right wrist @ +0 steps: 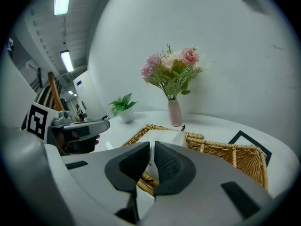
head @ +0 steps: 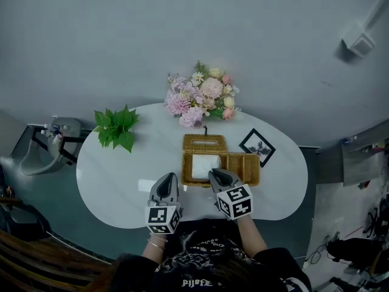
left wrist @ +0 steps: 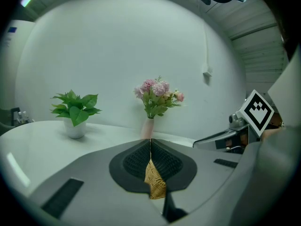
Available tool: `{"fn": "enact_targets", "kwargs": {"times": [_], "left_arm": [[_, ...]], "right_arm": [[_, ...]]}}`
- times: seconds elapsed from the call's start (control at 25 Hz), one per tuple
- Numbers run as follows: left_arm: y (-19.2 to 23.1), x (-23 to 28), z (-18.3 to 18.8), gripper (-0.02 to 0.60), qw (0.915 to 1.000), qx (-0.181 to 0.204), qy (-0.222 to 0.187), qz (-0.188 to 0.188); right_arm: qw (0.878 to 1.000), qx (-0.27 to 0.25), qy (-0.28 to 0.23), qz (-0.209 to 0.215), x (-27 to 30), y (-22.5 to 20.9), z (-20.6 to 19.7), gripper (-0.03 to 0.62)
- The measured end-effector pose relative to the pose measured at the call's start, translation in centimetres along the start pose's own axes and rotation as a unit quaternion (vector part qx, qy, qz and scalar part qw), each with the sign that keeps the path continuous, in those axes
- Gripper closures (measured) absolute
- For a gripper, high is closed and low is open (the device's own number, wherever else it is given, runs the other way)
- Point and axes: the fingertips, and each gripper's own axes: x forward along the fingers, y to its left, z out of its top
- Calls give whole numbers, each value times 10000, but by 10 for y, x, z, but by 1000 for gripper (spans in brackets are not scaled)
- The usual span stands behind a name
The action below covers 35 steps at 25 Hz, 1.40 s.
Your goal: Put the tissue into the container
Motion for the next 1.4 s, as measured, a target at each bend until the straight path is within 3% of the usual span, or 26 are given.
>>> {"fn": "enact_targets", "kwargs": {"times": [0.8,1.4], "left_arm": [[1,2,-5,557,9999,4,78,114],[-8,6,-16,557,9996,-15,289,-40]], "right_arm": [[9969,-215,758,-5,24,-4,-16,542],[9892,137,1429,-283,25,-18,-29,539]]}}
